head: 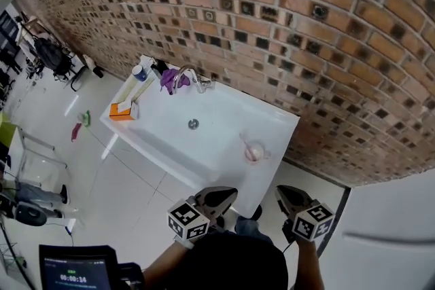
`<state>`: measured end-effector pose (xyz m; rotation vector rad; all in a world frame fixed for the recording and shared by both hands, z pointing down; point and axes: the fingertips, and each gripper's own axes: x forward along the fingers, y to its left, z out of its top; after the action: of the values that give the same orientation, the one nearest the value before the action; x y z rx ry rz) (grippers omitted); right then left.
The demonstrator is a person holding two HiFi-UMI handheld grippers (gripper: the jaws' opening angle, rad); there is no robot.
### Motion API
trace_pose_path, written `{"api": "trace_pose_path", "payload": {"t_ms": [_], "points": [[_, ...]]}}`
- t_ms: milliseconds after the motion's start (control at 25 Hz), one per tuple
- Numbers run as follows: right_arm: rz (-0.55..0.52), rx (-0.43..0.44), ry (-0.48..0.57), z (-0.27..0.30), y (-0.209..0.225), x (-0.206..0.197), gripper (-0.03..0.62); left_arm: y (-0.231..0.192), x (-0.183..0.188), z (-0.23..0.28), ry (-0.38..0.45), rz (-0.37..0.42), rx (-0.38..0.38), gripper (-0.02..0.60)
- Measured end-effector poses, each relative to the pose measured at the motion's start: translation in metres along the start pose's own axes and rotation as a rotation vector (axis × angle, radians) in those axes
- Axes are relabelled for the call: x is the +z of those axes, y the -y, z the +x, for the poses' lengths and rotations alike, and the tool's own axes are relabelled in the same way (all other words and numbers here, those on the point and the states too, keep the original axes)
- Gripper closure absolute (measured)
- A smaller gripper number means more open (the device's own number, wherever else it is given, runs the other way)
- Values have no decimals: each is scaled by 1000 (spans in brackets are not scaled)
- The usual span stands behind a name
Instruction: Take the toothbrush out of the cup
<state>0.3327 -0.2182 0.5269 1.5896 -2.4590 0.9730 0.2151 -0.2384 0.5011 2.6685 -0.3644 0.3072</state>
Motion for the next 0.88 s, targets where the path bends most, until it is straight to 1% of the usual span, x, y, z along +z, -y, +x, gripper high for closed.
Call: {"api": "trace_pose_path", "payload": {"t_ms": [200,360,480,680,880], "points": [[-18,33,-35,-3,11,4,608,5,5,10,8,-13,38,577],[-51,40,-44,-7,21,9,608,10,4,17,15,-21,57,577],[-72,28,-40,-13,26,12,608,13,2,20,12,-23,57,577],[-58,21,-43,-19,29,9,606,13,2,26,4,-26,57,577],[-48,4,-43,-23,33,3,606,13,2,38,-5,-21,31,577]]}}
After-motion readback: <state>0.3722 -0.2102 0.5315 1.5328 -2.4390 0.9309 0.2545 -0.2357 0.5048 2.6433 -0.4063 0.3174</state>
